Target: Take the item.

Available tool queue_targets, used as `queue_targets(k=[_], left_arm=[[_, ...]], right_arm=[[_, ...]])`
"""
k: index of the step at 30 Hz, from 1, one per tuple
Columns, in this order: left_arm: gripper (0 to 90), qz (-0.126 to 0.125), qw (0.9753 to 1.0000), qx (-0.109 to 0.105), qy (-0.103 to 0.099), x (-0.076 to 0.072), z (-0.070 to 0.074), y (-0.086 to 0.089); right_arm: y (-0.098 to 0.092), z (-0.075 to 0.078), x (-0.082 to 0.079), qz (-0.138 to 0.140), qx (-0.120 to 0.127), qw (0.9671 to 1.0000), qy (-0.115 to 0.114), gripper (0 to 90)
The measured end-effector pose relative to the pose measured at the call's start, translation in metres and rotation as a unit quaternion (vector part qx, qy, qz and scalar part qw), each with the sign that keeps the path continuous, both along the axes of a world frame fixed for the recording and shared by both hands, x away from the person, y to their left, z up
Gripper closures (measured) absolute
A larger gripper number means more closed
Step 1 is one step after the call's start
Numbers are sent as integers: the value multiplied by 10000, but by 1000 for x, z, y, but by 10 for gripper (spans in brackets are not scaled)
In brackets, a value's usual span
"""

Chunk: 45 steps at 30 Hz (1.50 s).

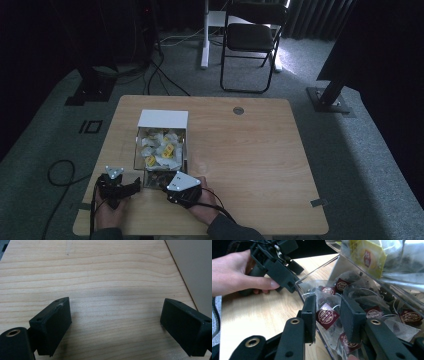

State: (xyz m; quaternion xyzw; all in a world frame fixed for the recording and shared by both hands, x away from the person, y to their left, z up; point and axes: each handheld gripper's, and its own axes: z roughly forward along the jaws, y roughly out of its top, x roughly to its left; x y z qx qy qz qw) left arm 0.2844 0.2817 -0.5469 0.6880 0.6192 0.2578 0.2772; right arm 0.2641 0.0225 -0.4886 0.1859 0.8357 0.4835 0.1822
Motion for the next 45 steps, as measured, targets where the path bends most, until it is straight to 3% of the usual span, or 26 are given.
queue_targets(k=[5,13,21,36,45], left_arm=[[105,28,10000,-4,10,0,0,2],[105,28,10000,-4,10,0,0,2],[105,27,10000,-3,10,0,0,2],[105,27,10000,-3,10,0,0,2],[105,27,10000,-3,10,0,0,2]], right_arm=[[3,-1,0,-52,-134,9999,-71,720],[0,1,0,-83,-109,9999,-82,895],[-1,3,-2,-50,31,9999,-82,882],[-9,13,-8,-105,316,9988,-365,900],[-18,23,-7,-87,488,9981,-354,900]])
